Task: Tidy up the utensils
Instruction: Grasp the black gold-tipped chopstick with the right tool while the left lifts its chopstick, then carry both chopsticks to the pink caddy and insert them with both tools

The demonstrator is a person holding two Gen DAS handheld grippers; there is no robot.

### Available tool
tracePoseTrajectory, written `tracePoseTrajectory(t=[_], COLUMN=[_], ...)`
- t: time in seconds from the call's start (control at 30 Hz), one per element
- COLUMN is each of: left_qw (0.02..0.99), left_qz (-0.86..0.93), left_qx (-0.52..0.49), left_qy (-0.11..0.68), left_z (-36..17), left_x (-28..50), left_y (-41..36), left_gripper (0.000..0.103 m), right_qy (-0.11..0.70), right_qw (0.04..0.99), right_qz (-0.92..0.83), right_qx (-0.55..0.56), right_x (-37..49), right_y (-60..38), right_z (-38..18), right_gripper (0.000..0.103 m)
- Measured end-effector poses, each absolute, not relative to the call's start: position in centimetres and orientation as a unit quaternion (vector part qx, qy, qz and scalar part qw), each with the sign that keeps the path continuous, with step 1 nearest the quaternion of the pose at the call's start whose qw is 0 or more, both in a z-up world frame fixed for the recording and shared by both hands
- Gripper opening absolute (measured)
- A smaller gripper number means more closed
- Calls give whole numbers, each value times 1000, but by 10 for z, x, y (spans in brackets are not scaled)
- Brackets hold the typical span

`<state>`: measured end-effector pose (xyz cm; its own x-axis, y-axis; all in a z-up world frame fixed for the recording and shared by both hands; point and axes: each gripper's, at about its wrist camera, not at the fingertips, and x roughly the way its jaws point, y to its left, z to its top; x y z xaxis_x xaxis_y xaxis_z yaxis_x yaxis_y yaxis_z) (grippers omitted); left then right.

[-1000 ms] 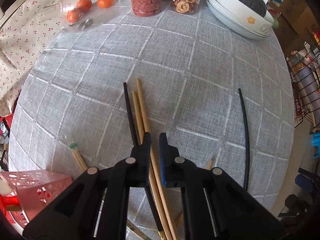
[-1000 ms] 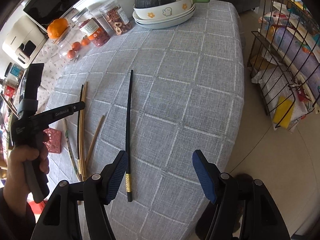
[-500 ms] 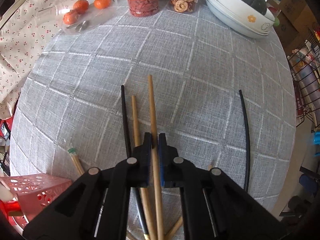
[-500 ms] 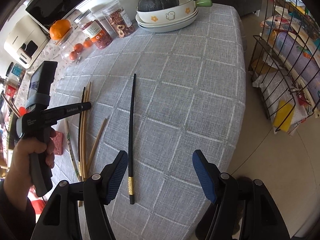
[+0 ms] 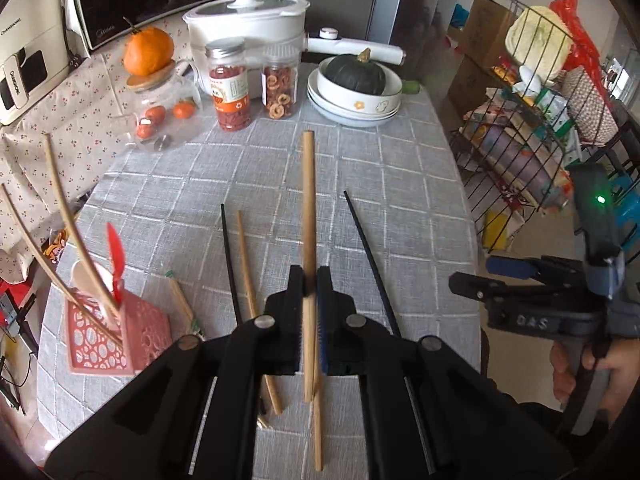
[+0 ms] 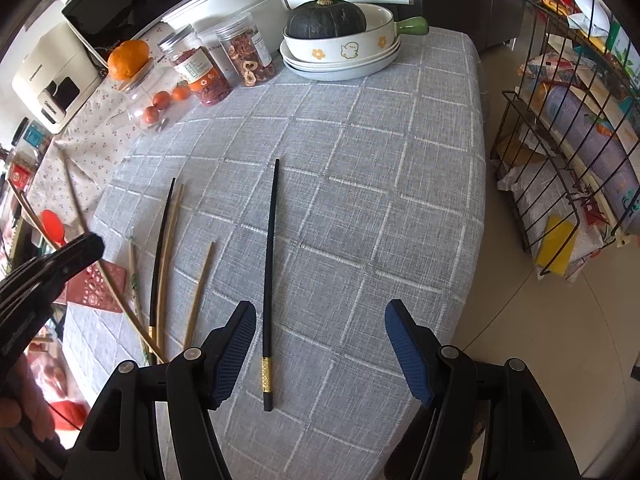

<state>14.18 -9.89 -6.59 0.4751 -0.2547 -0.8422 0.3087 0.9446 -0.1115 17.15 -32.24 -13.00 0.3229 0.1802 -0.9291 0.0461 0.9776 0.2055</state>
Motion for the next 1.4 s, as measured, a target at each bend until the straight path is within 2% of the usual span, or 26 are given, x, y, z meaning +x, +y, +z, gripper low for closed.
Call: tracePoseTrajectory(t=[0.2, 0.4, 0.53, 0.7, 1.0, 1.23, 1.3, 1.4], left_qw=[877, 902, 892, 896, 896, 889, 889, 890], left_qz=[-184, -165, -175, -178, -171, -155, -153, -147], left_qx=[-23, -62, -116, -117, -137, -154, -150, -142], left_qy=[443, 395, 401, 390, 387, 403, 405, 407], left_z=[-28, -17, -11, -2, 2, -3, -4, -7], left_x=[103, 79, 79, 75, 75, 78, 79, 79], left_y=[-55, -13, 9, 20, 40, 52, 49, 45], left_gripper=[7, 7, 7, 7, 7, 7, 7, 7], right_qy=[569, 562, 572, 570, 595, 611, 607, 605], right_qw=[814, 821, 815, 818, 797, 785, 787, 788], right_qz=[40, 27, 28, 27, 7, 2, 1, -4], right_qx=[111, 97, 88, 72, 102, 106, 110, 118], right_x=[174, 190, 206, 230, 267, 275, 271, 259], right_y=[-320, -315, -304, -281, -257, -256, -260, -266], right_z=[-120, -129, -144, -158, -194, -215, -214, -207], right_gripper=[68, 68, 68, 66, 35, 19, 7, 6])
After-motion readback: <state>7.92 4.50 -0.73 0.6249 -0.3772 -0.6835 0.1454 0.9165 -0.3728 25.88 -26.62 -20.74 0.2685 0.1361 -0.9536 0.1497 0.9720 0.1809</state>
